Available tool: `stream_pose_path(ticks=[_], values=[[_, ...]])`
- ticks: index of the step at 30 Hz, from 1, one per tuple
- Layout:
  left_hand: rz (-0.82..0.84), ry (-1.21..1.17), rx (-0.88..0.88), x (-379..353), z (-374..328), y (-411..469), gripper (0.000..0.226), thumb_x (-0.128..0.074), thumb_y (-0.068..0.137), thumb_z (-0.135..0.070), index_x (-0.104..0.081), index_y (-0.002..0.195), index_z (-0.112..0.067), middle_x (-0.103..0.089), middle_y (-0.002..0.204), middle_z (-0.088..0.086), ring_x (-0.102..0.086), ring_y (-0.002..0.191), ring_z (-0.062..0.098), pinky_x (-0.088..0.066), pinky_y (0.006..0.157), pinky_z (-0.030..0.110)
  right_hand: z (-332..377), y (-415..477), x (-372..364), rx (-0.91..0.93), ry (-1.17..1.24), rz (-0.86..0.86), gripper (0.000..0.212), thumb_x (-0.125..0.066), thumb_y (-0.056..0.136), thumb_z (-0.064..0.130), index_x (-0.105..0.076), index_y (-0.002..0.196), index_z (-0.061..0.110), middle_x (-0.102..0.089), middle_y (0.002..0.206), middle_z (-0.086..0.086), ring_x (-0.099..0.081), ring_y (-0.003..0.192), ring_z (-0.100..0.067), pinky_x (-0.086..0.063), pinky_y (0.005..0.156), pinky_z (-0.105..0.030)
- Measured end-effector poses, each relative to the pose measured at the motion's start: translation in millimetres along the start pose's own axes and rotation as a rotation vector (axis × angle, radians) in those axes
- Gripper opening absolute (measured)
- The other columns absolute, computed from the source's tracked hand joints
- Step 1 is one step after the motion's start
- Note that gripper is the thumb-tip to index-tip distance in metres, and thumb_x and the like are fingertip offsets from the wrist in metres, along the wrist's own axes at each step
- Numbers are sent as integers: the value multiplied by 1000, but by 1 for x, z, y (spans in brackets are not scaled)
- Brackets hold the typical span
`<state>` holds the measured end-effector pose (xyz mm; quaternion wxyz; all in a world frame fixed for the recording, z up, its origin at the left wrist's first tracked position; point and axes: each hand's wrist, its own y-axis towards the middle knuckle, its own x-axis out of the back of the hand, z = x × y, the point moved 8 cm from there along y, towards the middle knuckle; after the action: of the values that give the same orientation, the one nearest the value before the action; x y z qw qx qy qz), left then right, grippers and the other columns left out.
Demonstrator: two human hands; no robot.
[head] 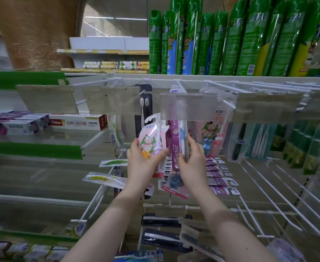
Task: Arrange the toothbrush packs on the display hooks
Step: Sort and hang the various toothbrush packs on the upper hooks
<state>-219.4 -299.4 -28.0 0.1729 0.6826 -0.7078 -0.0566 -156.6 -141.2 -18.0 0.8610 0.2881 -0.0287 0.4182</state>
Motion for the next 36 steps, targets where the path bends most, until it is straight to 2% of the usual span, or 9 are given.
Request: stream_pose_path(ticks=[4, 9, 12, 15, 21, 24, 26, 32, 36], values=[[3, 11, 10, -2, 1, 0, 111, -78, 56, -59, -22, 147, -26, -36, 142, 0, -44, 126, 17, -41, 105, 44, 0, 3, -2, -27, -32, 37, 61, -50, 94, 7, -26, 147, 26, -34, 134, 3, -43, 82, 3, -39, 59, 4], [-1, 10, 10, -3, -1, -2, 110, -80, 58, -55, -22, 147, -24, -35, 141, 1, -43, 127, 18, -40, 105, 42, -1, 0, -3, -46, -92, 89, 65, -53, 94, 13, -21, 149, 27, -34, 139, 1, -42, 110, -6, -39, 82, -8], [-1, 24, 4, -4, -1, -4, 106, -81, 64, -48, -21, 148, -21, -32, 143, 1, -39, 129, 19, -36, 105, 35, -3, -2, -3, -71, -121, 100, 67, -55, 93, 18, -19, 149, 24, -31, 148, 0, -34, 135, -19, -32, 107, -31], [10, 23, 0, -5, -1, -10, 108, -81, 64, -48, -19, 148, -20, -31, 144, 1, -36, 131, 17, -33, 100, 29, -5, -5, -2, -80, -152, 95, 62, -55, 94, 18, -25, 148, 19, -31, 150, -2, -31, 137, -19, -28, 111, -33], [17, -48, 30, -7, 5, -27, 87, -60, 79, -60, -22, 148, -23, -28, 147, -1, -33, 134, 16, -30, 110, 38, 5, -23, -8, -102, 150, 188, 33, -47, 97, 25, -50, 129, 17, -56, 111, 10, -53, 106, -6, -42, 88, -18], [-35, -129, 33, -5, 9, -36, 70, -48, 84, -61, -33, 143, -25, -38, 140, -2, -40, 130, 16, -35, 109, 47, 9, -34, -13, -142, 285, 262, 30, -44, 98, 32, -51, 123, 18, -62, 107, 7, -60, 100, -2, -50, 91, -25], [-61, -160, 39, -5, 13, -41, 68, -44, 80, -60, -37, 139, -26, -44, 137, 0, -45, 127, 17, -39, 106, 48, 10, -43, -15, -165, 370, 302, 24, -50, 96, 27, -50, 118, 16, -65, 98, 5, -65, 82, 5, -53, 71, -16], [-59, -302, 13, -8, 14, -58, 33, -51, 94, -12, -45, 126, -18, -58, 105, 6, -63, 92, 15, -53, 75, 26, -9, -57, -8, -210, 342, 273, 27, -59, 91, 12, -44, 111, 22, -68, 104, -7, -69, 78, -6, -55, 66, -22], [-29, -332, 8, -16, 7, -69, 23, -53, 93, -7, -47, 105, -25, -56, 91, 3, -62, 82, 17, -55, 68, 27, -23, -62, 3, -261, 343, 228, 26, -53, 94, 10, -44, 116, 19, -67, 105, -8, -68, 73, -5, -56, 71, -27]])
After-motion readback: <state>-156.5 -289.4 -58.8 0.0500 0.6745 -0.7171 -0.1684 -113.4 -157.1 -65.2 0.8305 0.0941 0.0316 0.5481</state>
